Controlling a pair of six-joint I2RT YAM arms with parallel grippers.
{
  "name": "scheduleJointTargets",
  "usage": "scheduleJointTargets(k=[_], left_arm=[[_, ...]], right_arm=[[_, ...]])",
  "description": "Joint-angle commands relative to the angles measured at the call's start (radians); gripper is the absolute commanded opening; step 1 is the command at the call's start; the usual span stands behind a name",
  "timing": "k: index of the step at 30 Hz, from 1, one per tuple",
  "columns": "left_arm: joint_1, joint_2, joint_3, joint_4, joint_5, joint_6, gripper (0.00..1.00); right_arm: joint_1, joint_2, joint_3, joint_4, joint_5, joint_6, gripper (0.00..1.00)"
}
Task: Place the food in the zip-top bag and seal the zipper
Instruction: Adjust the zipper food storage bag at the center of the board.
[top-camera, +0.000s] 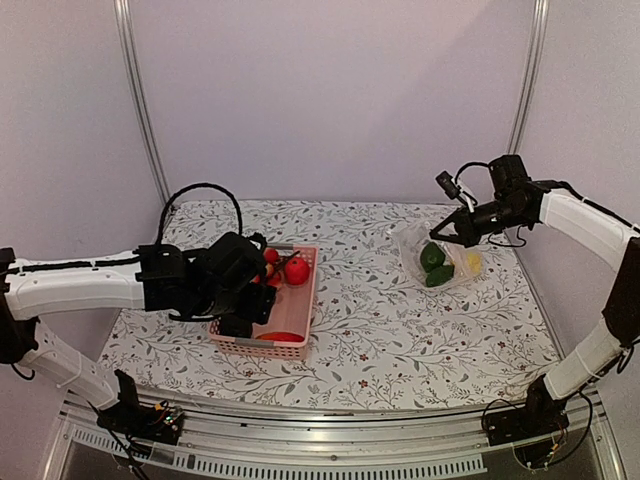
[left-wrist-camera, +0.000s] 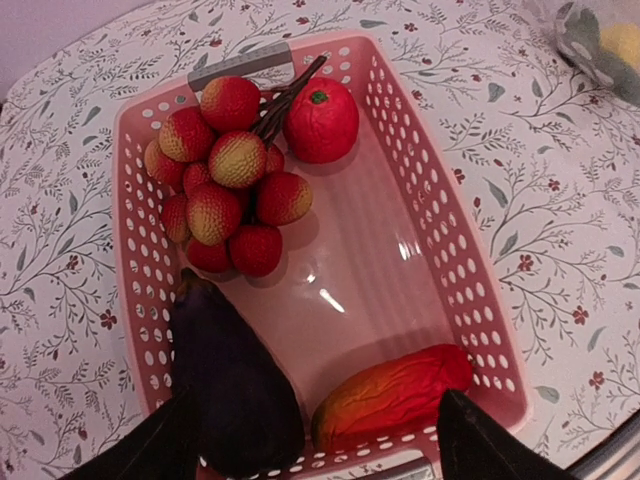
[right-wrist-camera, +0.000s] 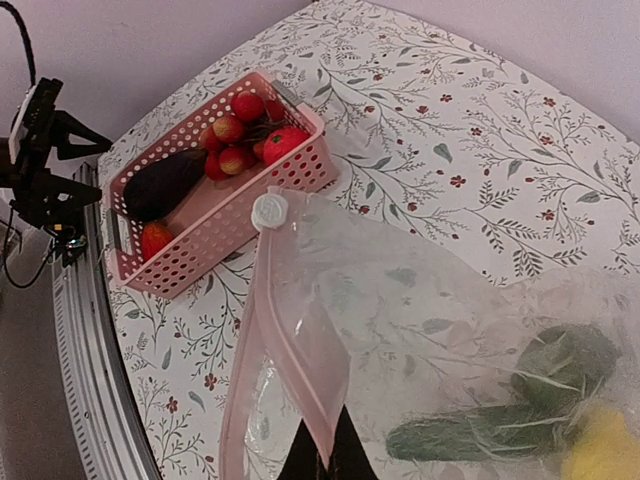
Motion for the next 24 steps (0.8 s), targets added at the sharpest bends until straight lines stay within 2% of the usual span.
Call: scheduleJointTargets(k=[1, 6, 9, 14, 20, 24], left_arm=[[0.052, 0.041, 0.047, -0.056, 0.058, -0.001, 0.81], [0.142, 0.098, 0.102, 0.043, 0.082, 0.117, 0.77], [0.204, 0.172, 0.17, 0.081, 0.166, 0.19, 0.71], [0.241, 0.305, 0.308, 0.042, 0.256, 0.283, 0.62], [0.254, 0.415, 0.41, 0.024, 0.255, 0.358, 0.71], [0.259, 0.503, 0.496, 0.012, 0.213, 0.484, 0.67]], right_arm=[[0.001, -0.042, -0.064, 0.042, -0.157, -0.056, 0.0], [0.0, -0.07, -0.102, 0.043, -0.189, -0.082, 0.0], [0.001, -0.085, -0.129, 0.057, -0.171, -0.097, 0.0], [0.001, -0.092, -0.135, 0.059, -0.178, -0.093, 0.0], [0.001, -0.101, -0.141, 0.056, -0.155, -0.1, 0.0], [0.0, -0.104, -0.141, 0.056, -0.157, -0.099, 0.0]])
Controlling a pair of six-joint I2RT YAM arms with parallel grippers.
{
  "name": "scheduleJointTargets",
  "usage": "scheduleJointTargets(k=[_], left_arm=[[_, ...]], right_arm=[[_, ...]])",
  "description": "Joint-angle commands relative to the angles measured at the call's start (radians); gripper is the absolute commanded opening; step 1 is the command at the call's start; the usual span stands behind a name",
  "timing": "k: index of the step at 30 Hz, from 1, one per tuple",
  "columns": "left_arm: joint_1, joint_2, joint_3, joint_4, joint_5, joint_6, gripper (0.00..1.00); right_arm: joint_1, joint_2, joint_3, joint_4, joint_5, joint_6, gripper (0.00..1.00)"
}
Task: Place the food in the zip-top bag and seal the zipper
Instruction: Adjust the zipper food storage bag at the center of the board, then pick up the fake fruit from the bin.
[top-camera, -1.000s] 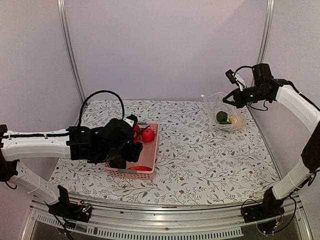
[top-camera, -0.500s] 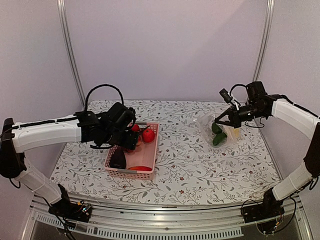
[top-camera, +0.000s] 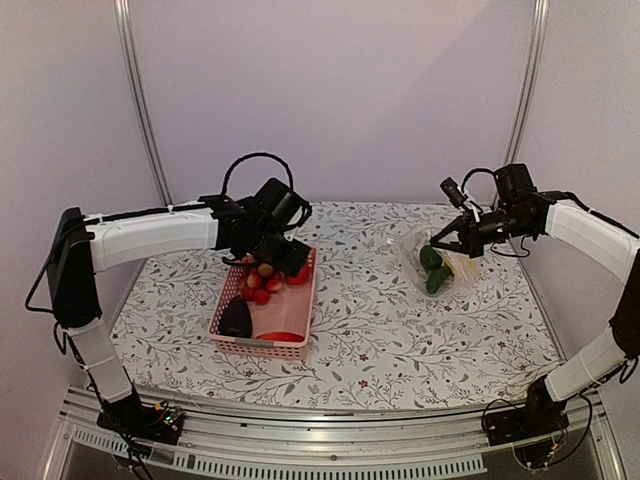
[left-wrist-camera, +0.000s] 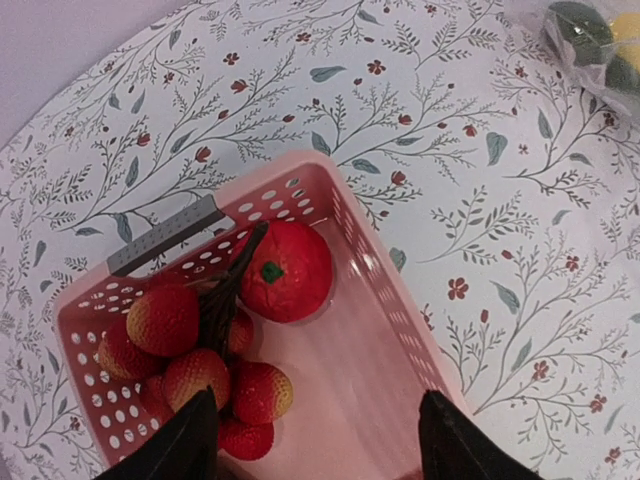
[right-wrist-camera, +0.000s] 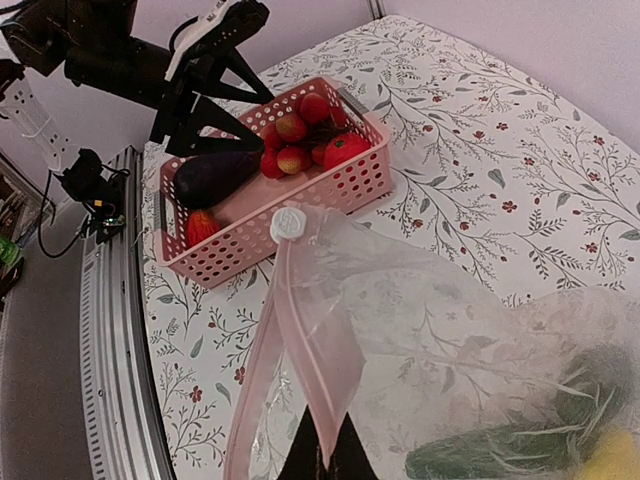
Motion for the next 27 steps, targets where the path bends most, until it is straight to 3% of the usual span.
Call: scheduleJointTargets(k=[1, 6, 19, 27], left_arm=[[0.021, 0.089, 0.093, -0.021, -0.026, 0.174, 0.65], [0.062, 0.165, 0.169, -0.036, -0.02, 0.267, 0.5], [0.094, 0.325, 0.31, -0.022, 0.044, 0.301, 0.44], [0.109, 0.41, 0.372, -0.066, -0.007, 0.288, 0.31]], right_arm=[[0.0, -0.03, -0.012, 0.012, -0.006, -0.011, 0.0], [0.0, -0.026, -0.012, 0.01, 0.002, -0.015, 0.0], [0.0, -0.008, -0.013, 0.01, 0.006, -0.017, 0.0], [-0.001, -0.004, -0.013, 0.008, 0.008, -0.015, 0.0]])
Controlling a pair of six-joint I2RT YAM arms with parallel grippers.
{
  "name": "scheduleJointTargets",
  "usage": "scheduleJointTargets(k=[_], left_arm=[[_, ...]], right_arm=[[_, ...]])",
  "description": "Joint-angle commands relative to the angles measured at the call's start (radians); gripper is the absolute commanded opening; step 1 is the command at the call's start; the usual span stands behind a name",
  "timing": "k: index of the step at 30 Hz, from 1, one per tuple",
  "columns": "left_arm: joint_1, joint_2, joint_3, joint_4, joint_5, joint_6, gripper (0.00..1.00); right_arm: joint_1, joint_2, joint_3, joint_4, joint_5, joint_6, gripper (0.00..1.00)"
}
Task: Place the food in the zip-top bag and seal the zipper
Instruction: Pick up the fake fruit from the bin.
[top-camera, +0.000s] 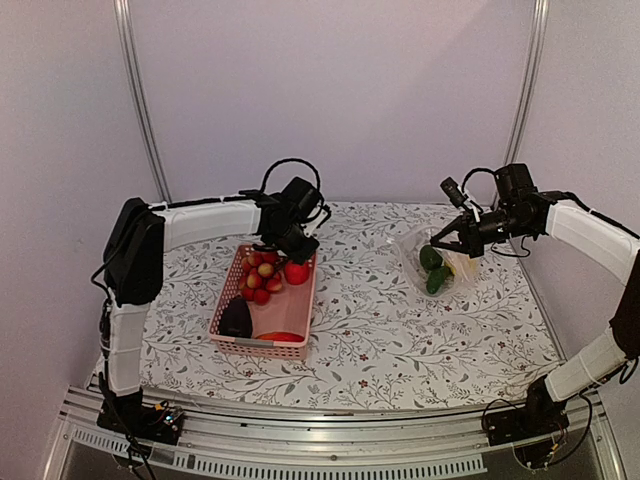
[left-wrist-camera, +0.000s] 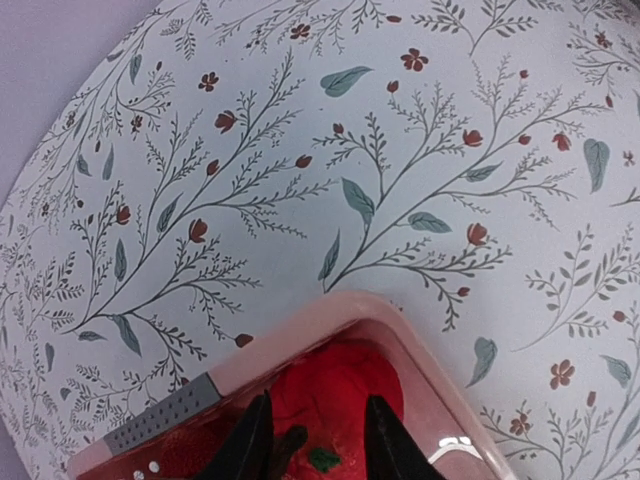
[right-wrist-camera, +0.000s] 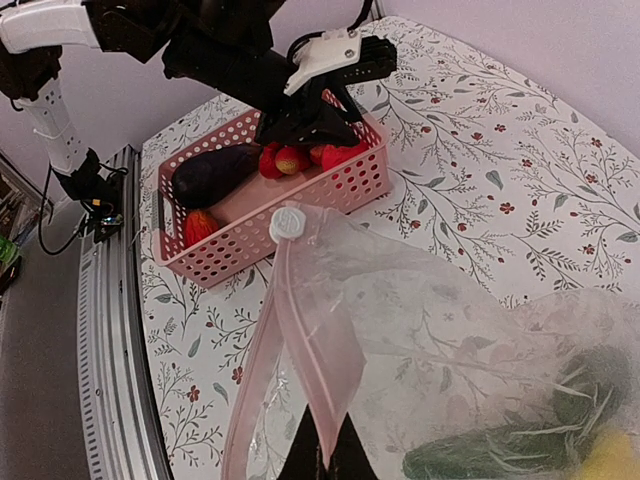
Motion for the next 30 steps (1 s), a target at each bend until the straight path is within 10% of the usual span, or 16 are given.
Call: scheduleJointTargets(k=[1, 16, 30], left_arm=[[0.015, 0.035, 0.024, -0.036, -0.036, 0.006, 0.3], [0.008, -0.025, 0.025, -0.065, -0.104, -0.006, 0.0], [-0.179, -0.414, 0.026, -0.125, -0.283, -0.032, 0.0]], right_arm=[[0.0, -0.002, -0.013, 0.007, 0.004, -0.013, 0.0], [0.0, 0.004, -0.014, 0.005, 0.005, -0.015, 0.0], [0.044, -0.016, 0.074, -0.073, 0.059, 0.022, 0.0]])
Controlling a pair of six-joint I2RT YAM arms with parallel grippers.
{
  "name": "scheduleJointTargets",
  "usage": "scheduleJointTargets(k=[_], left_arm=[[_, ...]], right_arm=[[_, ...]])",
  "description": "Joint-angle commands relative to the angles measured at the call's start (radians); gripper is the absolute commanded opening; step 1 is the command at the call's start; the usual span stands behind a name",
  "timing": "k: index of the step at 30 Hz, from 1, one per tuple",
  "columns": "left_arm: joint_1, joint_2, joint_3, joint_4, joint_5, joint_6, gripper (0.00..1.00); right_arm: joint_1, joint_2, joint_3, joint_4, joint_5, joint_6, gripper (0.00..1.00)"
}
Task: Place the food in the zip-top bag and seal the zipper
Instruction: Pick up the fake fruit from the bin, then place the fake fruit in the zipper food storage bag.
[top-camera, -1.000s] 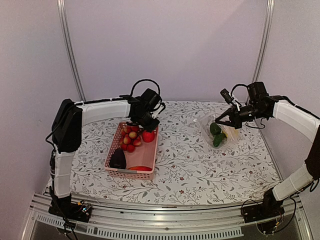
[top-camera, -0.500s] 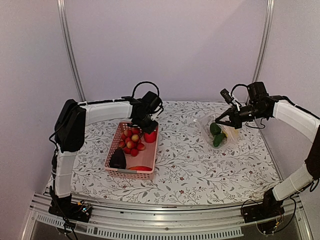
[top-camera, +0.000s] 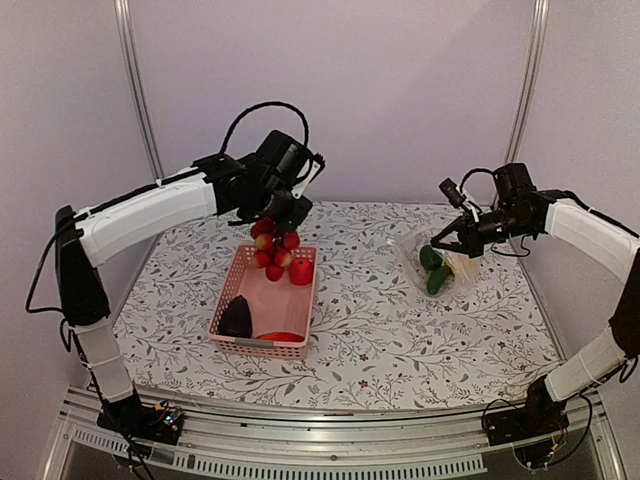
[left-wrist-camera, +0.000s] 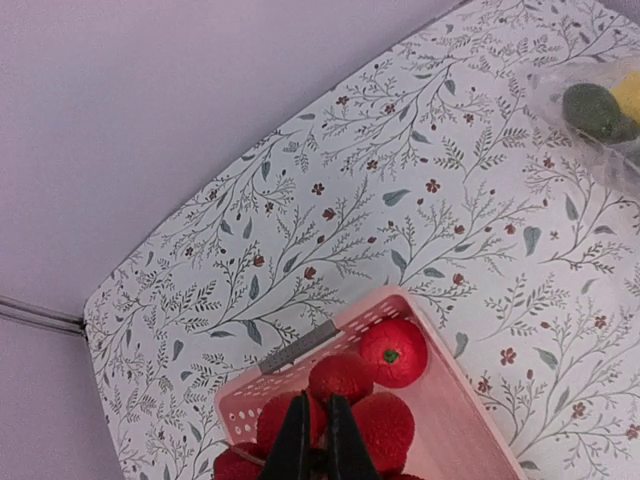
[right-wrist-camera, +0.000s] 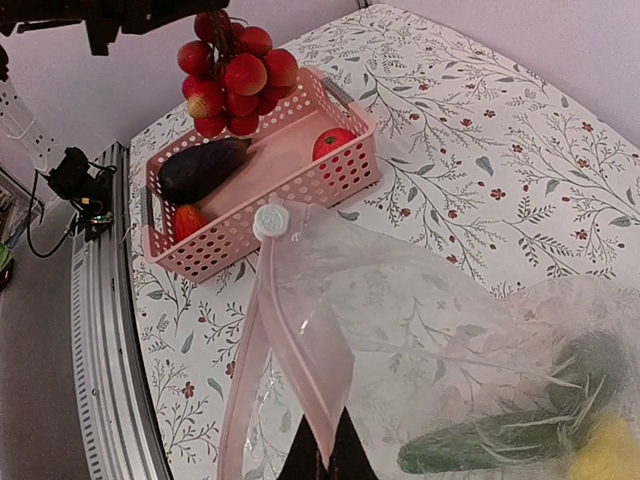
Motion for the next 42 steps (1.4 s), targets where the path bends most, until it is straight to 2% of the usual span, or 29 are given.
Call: scheduleJointTargets(k=[1, 6, 10, 15, 20, 29, 42], left_arm=[[-0.086, -0.161, 0.007, -0.005, -0.077, -0.019, 0.0], [-0.17, -0.317, -0.034, 0.099, -0.03, -0.026, 0.0], [-0.218, -0.452, -0.144, 0.257, 0.012, -0.047, 0.0], [-0.259, -0.62, -0.311, 0.498, 0.126, -0.03, 0.0], [-0.269, -0.705, -0.406, 0.643, 0.255, -0.03, 0.0], [-0.306, -0.684, -0.43, 0.83, 0.534, -0.049, 0.0], [-0.347, -0.456, -0.38, 1.022, 0.795, -0.046, 0.0]], right_arm=[[0.06, -0.03, 0.081, -0.082, 0.039, 0.011, 0.0], [0.17, -0.049, 0.153, -0.186, 0.105, 0.001, 0.0], [0.25, -0.047, 0.232, -0.281, 0.139, -0.008, 0.0], [0.291, -0.027, 0.31, -0.357, 0.156, -0.009, 0.0], [0.31, -0.003, 0.332, -0.375, 0.157, 0.001, 0.0], [0.316, 0.076, 0.404, -0.403, 0.164, 0.028, 0.0], [0.317, 0.114, 0.453, -0.44, 0.119, 0.059, 0.0]])
